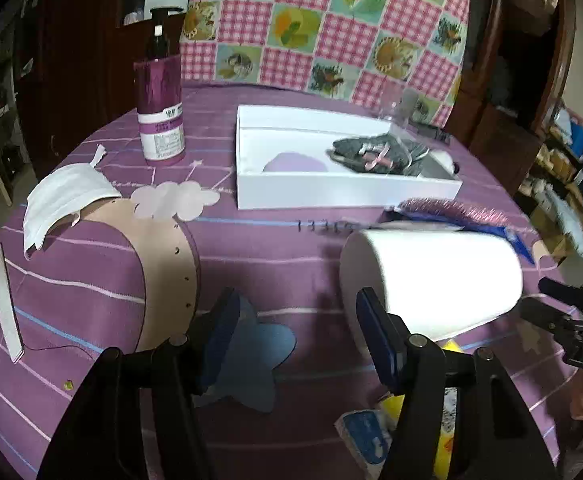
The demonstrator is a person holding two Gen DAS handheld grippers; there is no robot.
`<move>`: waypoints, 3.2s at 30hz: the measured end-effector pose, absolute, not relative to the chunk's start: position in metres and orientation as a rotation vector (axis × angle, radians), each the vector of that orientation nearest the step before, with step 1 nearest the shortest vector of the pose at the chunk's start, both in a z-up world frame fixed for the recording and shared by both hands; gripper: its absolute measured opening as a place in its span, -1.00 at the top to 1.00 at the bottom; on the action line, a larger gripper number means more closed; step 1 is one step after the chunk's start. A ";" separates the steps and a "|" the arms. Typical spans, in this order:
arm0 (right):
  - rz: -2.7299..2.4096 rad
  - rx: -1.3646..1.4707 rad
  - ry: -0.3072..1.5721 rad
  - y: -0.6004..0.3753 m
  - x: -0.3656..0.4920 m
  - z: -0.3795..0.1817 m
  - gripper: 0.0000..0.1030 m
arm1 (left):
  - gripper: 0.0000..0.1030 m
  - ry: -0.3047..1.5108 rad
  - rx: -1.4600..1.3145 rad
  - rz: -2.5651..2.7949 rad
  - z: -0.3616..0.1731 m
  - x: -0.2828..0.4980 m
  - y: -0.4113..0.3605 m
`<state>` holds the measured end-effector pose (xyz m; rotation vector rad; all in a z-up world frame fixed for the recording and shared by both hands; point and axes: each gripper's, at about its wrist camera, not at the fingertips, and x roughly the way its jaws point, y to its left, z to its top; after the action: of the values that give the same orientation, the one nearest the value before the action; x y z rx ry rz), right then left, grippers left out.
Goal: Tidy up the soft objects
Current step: 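Open both tools to release the bag and sponge, then withdraw, then grasp the yellow tissue pack with the right tool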
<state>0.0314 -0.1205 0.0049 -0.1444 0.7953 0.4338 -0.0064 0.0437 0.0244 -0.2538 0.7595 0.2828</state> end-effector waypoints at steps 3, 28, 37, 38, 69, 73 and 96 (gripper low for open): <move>0.437 -0.157 0.812 -0.118 0.030 0.001 -0.59 | -0.18 0.808 -0.238 0.299 0.016 -0.003 0.043; 0.420 -0.267 0.899 -0.099 0.031 -0.023 -0.86 | -0.98 0.929 -0.203 0.400 -0.005 0.006 0.048; 0.414 -0.263 0.899 -0.100 0.033 -0.025 -1.00 | -0.98 0.932 -0.203 0.398 -0.004 0.006 0.049; 0.413 -0.264 0.899 -0.101 0.033 -0.025 -1.00 | -0.98 0.931 -0.203 0.398 -0.004 0.006 0.049; 0.858 -0.391 0.902 -0.022 -0.029 -0.021 -0.60 | -0.15 0.876 -0.225 0.407 0.011 -0.012 0.051; 0.828 -0.478 0.878 -0.017 -0.039 -0.026 -0.72 | -0.15 0.879 -0.212 0.415 0.010 -0.011 0.049; 0.700 -0.141 0.948 -0.085 -0.006 -0.008 0.40 | -0.15 0.854 -0.299 0.286 0.018 -0.029 0.038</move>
<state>-0.0057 -0.0849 -0.0081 -0.1411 0.9483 0.7005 -0.0288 0.0380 0.0178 -0.2990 0.8544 0.2864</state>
